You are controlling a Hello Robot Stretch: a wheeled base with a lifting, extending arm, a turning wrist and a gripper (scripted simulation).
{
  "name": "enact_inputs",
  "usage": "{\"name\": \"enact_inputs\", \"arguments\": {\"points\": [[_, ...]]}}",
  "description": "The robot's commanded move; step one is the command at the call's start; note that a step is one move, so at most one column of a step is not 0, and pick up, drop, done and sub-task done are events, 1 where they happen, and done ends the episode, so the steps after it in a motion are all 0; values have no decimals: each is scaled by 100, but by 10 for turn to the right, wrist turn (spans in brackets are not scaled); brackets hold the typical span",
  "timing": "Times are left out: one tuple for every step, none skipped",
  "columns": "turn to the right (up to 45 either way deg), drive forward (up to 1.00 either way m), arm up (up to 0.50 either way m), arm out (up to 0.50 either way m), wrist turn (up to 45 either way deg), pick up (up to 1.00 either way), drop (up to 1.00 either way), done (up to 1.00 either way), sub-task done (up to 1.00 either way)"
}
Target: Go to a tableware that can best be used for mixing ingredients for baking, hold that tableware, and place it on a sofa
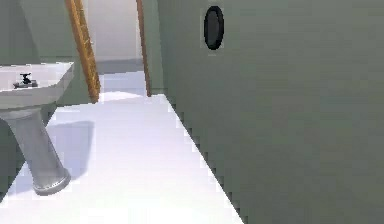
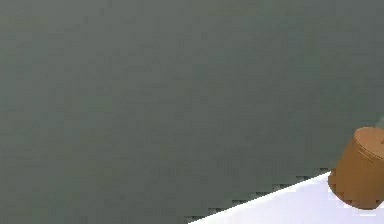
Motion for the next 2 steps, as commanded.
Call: {"name": "enact_inputs", "arguments": {"points": [[0, 45, 0, 0, 0, 0, 0, 0, 0], [-210, 0, 0, 0, 0, 0, 0, 0, 0]]}}
